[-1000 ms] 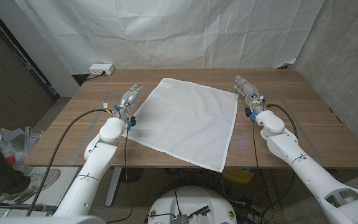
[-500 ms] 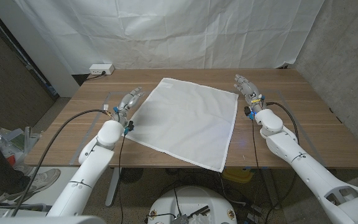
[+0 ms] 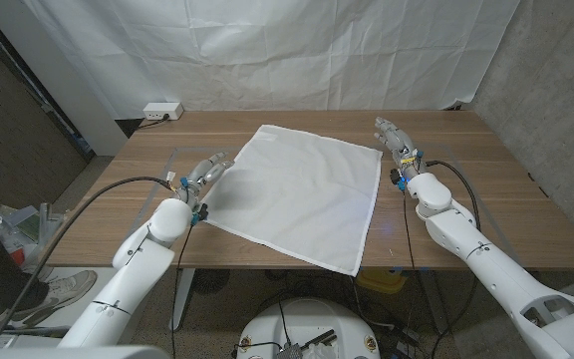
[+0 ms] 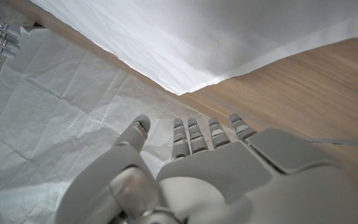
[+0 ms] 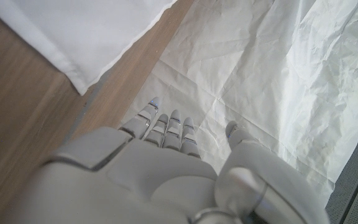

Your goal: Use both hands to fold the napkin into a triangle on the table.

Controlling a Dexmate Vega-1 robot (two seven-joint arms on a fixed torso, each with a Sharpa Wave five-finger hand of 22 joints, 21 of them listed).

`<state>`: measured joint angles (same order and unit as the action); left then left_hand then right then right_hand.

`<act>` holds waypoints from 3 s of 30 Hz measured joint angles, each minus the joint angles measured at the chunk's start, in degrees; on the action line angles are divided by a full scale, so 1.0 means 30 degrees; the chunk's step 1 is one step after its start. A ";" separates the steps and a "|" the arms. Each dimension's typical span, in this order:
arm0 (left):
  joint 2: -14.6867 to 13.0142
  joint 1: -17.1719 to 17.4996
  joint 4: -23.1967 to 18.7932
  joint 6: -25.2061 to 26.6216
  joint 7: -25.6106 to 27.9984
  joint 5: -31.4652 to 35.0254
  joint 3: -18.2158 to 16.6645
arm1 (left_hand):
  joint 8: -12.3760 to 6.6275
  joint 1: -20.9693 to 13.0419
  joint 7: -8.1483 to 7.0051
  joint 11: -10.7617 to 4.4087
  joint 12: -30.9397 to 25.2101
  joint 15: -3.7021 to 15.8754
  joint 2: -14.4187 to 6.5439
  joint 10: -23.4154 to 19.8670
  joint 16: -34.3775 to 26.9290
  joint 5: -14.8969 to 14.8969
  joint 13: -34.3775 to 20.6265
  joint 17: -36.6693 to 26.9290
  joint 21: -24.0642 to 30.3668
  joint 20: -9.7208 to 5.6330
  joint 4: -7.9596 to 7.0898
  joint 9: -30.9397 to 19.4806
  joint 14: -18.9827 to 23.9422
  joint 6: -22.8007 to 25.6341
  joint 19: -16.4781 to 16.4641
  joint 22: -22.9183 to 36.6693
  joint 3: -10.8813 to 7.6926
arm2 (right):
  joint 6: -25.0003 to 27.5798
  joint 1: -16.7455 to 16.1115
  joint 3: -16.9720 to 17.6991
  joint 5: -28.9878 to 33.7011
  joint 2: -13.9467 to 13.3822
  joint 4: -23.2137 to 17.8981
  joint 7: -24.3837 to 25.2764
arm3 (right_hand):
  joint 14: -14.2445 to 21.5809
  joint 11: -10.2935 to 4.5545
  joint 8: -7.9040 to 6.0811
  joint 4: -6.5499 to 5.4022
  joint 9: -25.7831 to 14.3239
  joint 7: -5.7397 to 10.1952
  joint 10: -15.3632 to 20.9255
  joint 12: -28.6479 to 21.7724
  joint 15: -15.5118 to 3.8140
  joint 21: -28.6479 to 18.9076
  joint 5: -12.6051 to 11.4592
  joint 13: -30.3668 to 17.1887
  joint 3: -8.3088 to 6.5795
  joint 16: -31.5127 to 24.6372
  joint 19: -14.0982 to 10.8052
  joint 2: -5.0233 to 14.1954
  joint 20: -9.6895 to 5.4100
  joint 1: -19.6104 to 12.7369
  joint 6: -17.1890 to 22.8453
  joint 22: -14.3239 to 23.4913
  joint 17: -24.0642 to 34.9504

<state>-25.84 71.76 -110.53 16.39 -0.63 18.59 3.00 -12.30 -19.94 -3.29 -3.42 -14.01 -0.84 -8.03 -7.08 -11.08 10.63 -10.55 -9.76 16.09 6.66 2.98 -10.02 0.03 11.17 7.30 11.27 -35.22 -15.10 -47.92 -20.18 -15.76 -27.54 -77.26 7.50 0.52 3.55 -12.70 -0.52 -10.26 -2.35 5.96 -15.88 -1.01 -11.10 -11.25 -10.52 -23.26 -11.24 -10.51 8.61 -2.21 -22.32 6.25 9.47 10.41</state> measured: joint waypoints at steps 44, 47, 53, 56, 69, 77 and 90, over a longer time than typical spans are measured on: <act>-0.3708 0.1496 -0.3261 0.5311 -0.2839 0.3394 0.1222 | 0.0424 -0.0038 0.0374 -0.0100 0.0314 0.0581 -0.0416 -0.1759 0.0100 0.0000 -0.0032 0.0004 -0.0068 -0.0345 0.0672 -0.0039 0.0778 0.2674 0.0064 0.0115 0.0145 | 0.4943 0.0696 -0.1878 0.8248 -0.1628 -0.2200 0.5538 | 0.1606 0.0374 0.0069 0.1843 -0.0093 -0.0001 0.1618 0.0145 0.0440 -0.0278 0.0294 0.0002 -0.0201 -0.0075 -0.1844 -0.0347 0.0496 -0.1501 0.1570 -0.0001 0.0005; -0.3910 0.1311 -0.3260 0.5649 -0.3077 0.3835 0.1523 | 0.0531 -0.0042 0.0138 -0.0173 0.0450 0.0595 -0.0413 -0.1496 0.0103 0.0000 -0.0032 -0.0072 -0.0142 -0.0344 0.0666 -0.0032 0.0763 0.2440 0.0065 0.0115 0.0149 | 0.5127 0.0836 -0.1964 0.8432 -0.1627 -0.2024 0.5560 | 0.1607 0.0402 0.0068 0.1918 -0.0093 -0.0078 0.1647 0.0146 0.0440 -0.0278 0.0294 0.0002 -0.0180 -0.0075 -0.1843 -0.0347 0.0496 -0.1501 0.1647 -0.0001 0.0006; -0.4316 0.0821 -0.3078 0.6105 -0.3570 0.4680 0.2235 | 0.0531 0.0588 0.0303 -0.0166 0.0611 0.0588 -0.0395 -0.1292 0.0103 -0.0159 -0.0032 -0.0187 -0.0215 -0.0448 -0.0037 -0.0033 0.0557 0.2399 0.0171 0.0114 0.0522 | 0.5407 0.1078 -0.2063 0.8661 -0.1537 -0.1671 0.5576 | 0.1607 0.0402 0.0068 0.1917 -0.0092 -0.0006 0.1648 0.0145 0.0440 -0.0278 0.0293 0.0002 -0.0180 -0.0075 -0.1945 -0.0347 0.0394 -0.1502 0.1775 -0.0001 0.0006; -0.4530 0.0548 -0.3006 0.6343 -0.3890 0.5252 0.2642 | 0.0530 0.0816 0.0488 -0.0166 0.0611 0.0487 -0.0280 -0.1292 0.0103 -0.0162 -0.0032 -0.0265 -0.0215 -0.0517 -0.0237 -0.0033 0.0456 0.2584 0.0241 0.0114 0.0725 | 0.5463 0.1191 -0.2085 0.8682 -0.1469 -0.1516 0.5576 | 0.1607 0.0402 0.0068 0.1917 -0.0092 -0.0005 0.1648 0.0210 0.0440 -0.0279 0.0292 0.0002 -0.0180 -0.0075 -0.1944 -0.0347 0.0394 -0.1501 0.1775 -0.0001 0.0006; -0.5059 -0.0252 -0.2813 0.6922 -0.5007 0.7303 0.3734 | 0.0411 0.2173 0.1032 -0.0227 0.0610 0.0482 -0.0162 -0.1587 0.0102 -0.0303 -0.0033 -0.0353 -0.0214 -0.0583 -0.1427 -0.0035 0.0457 0.3282 0.0309 0.0114 0.1176 | 0.7209 0.1771 -0.2671 0.9948 -0.1106 -0.1202 0.6126 | 0.3546 0.0948 0.0068 0.1279 -0.0090 -0.0502 0.2877 0.0295 0.1167 -0.0630 0.0363 -0.0099 0.1413 -0.0518 -0.3833 -0.1489 0.1116 0.0403 0.2920 0.0185 0.0264; -0.5071 -0.0469 -0.2694 0.6985 -0.5423 0.7934 0.3941 | 0.0413 0.2687 0.1268 -0.0092 0.0610 0.0481 -0.0147 -0.1729 0.0101 -0.0303 -0.0034 -0.0297 -0.0214 -0.0686 -0.1794 -0.0035 0.0458 0.3680 0.0413 0.0205 0.1280 | 0.9385 0.2312 -0.3377 1.1694 -0.0803 -0.0922 0.6758 | 0.3900 0.0952 -0.0009 0.1336 -0.0090 -0.0369 0.3206 0.0295 0.1085 -0.0630 0.0277 -0.0099 0.1675 -0.0589 -0.3889 -0.1730 0.1186 0.0643 0.3524 0.0184 0.0312; -0.4799 -0.0782 -0.2364 0.6891 -0.5779 0.8351 0.4024 | 0.0421 0.3018 0.1333 -0.0090 0.0609 0.0660 -0.0071 -0.1728 0.0098 -0.0302 -0.0037 -0.0298 -0.0275 -0.0684 -0.2109 -0.0001 0.0430 0.3787 0.0410 0.0205 0.1280 | 1.2329 0.3460 -0.4644 1.4237 -0.0264 0.0660 0.7004 | 0.4789 0.0738 -0.0227 0.2208 -0.0185 -0.0200 0.3243 0.0441 0.0598 -0.0500 0.0162 -0.0186 0.1427 -0.0739 -0.3890 -0.1581 0.1394 -0.0175 0.4582 0.0273 0.0477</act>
<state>-40.23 69.41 -117.62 37.06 -17.97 43.64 15.07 -11.04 -10.89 0.71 -3.69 -12.18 1.14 -8.24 -12.27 -10.79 9.73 -10.66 -10.65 15.27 4.61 -3.35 -10.02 1.32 22.53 8.53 11.88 -31.38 21.89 -37.54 -34.11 26.95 -28.33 -75.28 28.52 14.88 5.76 -13.38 6.10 -10.81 -2.95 15.69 -14.56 0.78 -12.59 -10.77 -11.08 -18.98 -13.46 -22.18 3.87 1.97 -22.85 20.00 10.29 11.84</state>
